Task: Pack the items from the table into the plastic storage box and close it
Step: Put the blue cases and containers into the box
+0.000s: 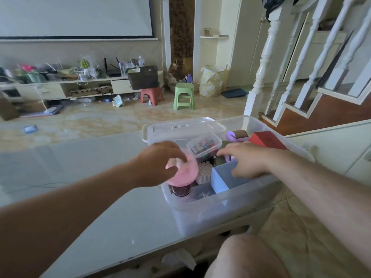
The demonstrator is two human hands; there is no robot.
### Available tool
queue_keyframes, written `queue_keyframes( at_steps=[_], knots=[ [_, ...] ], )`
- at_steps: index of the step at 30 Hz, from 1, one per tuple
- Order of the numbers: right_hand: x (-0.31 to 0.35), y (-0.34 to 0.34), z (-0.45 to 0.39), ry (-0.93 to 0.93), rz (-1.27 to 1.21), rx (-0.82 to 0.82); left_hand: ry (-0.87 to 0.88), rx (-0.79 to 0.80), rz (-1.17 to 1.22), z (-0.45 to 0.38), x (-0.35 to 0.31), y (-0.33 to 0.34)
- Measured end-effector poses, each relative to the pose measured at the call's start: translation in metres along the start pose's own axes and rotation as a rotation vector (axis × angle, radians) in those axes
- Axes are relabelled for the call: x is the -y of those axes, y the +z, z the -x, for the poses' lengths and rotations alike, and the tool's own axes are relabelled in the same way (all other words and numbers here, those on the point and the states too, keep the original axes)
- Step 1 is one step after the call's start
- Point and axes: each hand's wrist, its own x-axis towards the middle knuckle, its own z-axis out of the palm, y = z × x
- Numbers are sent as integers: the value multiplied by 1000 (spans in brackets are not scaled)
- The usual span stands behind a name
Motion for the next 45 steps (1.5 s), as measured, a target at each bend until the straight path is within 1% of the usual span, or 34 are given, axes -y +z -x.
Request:
queue_keyframes(
  at_steps=[2, 5, 8, 12, 15, 17, 20, 21, 23, 25, 27, 29, 31, 34, 36, 38, 40, 42, 45],
  knots=[
    [35, 7, -8, -99, -2, -112, -91, -52, -14, 35, 27, -21],
    [111, 18, -21, -294, -111, -232, -251, -77, -85, 102, 71, -49],
    [205, 32, -31, -467, -200, -274, -411, -108, -133, 187, 120, -70],
    [332, 63, -52, -624, -232, -180, -643, -164, -132, 311, 178, -86],
    [420, 94, -69, -705, -217, -88, -881, -156, -213, 400, 216, -93],
    [473, 117, -78, -746, -215, -20, -1056, -174, -224, 451, 241, -94],
    [545, 150, -90, -803, -207, 59, -1360, -174, -145, 505, 277, -87],
    [566, 161, -93, -818, -199, 80, -1431, -186, -90, 514, 285, -82],
    [601, 180, -99, -821, -183, 123, -1504, -175, 4, 520, 301, -67],
    [623, 196, -107, -811, -172, 149, -1532, -146, 61, 509, 306, -53],
    [629, 210, -118, -795, -173, 163, -1539, -201, 94, 489, 308, -40],
    [619, 221, -129, -767, -183, 171, -1494, -254, 82, 469, 309, -30],
    [598, 224, -144, -725, -186, 146, -1377, -211, 76, 452, 309, -21],
    [551, 214, -169, -659, -137, 50, -1083, -34, 158, 427, 299, -13],
    [510, 203, -177, -681, -63, 67, -912, 35, 211, 411, 288, -6],
    [479, 197, -176, -710, -63, 138, -880, 11, 277, 404, 282, 4],
    [447, 187, -166, -684, -117, 164, -897, -63, 370, 389, 271, 10],
    [424, 174, -153, -663, -183, 123, -896, -118, 475, 370, 255, 3],
    [393, 144, -124, -577, -353, 75, -817, -149, 510, 335, 226, -23]
  ],
)
